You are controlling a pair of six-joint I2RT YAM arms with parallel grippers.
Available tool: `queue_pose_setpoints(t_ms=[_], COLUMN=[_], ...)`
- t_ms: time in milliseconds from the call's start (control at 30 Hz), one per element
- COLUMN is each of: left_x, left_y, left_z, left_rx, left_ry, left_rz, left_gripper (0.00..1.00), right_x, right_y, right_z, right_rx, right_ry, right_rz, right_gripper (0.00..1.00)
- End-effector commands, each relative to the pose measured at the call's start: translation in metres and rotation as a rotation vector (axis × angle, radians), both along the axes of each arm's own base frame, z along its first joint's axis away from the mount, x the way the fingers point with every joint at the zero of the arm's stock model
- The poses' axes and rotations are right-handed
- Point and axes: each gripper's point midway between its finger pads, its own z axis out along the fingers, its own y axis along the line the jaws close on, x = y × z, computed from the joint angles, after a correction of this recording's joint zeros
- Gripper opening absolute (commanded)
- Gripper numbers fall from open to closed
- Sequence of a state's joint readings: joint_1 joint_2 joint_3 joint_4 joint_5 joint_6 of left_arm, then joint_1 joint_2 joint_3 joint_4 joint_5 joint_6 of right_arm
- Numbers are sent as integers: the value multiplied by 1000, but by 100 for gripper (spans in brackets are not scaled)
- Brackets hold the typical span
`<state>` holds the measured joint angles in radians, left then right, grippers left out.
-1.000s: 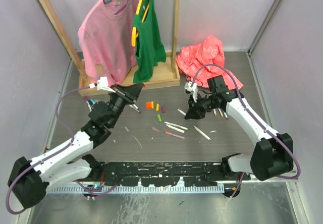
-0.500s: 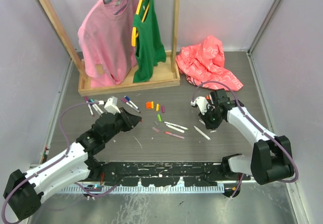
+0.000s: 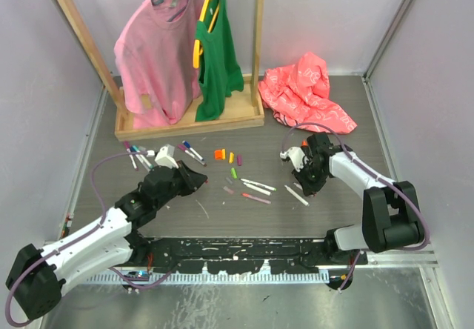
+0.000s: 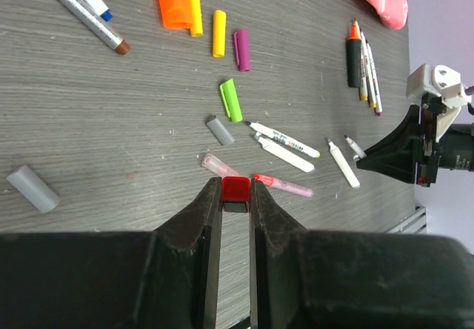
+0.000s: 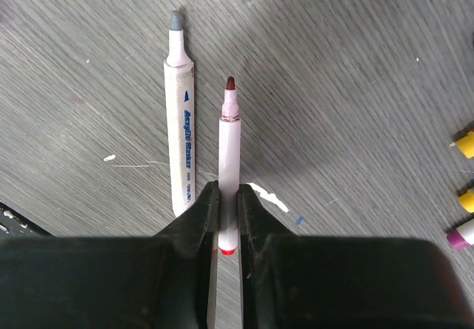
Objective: Open the pen caps
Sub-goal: Place the pen at the center of the board.
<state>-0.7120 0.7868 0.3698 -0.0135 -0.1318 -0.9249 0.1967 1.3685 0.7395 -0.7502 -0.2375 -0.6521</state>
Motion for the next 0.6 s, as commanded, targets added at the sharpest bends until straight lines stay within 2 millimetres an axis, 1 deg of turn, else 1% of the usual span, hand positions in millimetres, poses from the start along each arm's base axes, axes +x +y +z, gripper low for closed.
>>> queue_pose_setpoints(t_ms=[0, 233, 433, 567], left_x=[4, 3, 1, -1], left_y=[5, 9, 10, 9], left_z=[8, 7, -1, -3], left_rx=[-22, -19, -20, -22], left_ry=[-33, -29, -5, 5], left_rz=[37, 51, 57, 48], left_gripper=[0, 0, 0, 0], right_x=[3, -1, -4, -5], right_y=[3, 4, 1, 0], right_z=[1, -5, -11, -14], right_rx=[15, 20, 1, -6], right_ry=[-2, 29, 58, 70], right_rz=[-13, -12, -18, -21], right_gripper=[9, 18, 21, 25])
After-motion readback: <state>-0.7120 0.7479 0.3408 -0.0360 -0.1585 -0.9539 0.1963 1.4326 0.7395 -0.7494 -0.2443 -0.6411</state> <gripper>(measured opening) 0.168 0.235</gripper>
